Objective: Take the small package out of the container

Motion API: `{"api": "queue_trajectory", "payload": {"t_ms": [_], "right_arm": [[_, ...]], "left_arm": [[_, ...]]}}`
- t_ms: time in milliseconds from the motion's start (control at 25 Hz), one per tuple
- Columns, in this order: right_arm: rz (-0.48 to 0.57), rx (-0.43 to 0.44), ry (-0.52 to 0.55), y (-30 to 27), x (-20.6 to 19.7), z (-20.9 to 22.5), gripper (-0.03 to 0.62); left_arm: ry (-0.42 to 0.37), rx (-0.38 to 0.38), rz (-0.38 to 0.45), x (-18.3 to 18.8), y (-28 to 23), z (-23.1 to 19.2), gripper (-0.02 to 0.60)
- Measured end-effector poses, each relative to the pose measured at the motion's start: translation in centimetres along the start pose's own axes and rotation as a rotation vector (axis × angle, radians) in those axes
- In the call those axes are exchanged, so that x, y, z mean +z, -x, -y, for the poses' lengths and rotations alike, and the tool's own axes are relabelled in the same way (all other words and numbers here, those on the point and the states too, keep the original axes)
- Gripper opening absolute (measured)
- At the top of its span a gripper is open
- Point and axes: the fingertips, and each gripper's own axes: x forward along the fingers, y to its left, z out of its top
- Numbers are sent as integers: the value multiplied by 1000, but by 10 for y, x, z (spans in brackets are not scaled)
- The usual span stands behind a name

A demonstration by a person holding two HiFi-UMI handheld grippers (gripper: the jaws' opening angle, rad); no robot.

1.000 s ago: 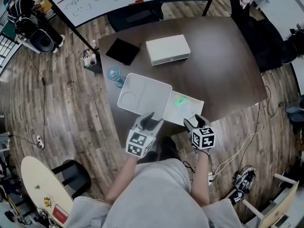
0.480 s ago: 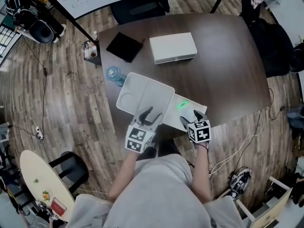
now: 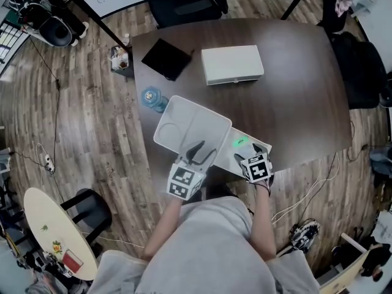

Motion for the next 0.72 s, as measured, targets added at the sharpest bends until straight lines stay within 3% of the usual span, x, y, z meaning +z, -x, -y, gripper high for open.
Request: {"api": "queue_trajectory", "payload": {"t_ms": [720], "right_arm": [[-183, -16, 51, -24, -13, 6, 334]], "left_arm": [[43, 35, 36, 6, 2, -26, 163]]}}
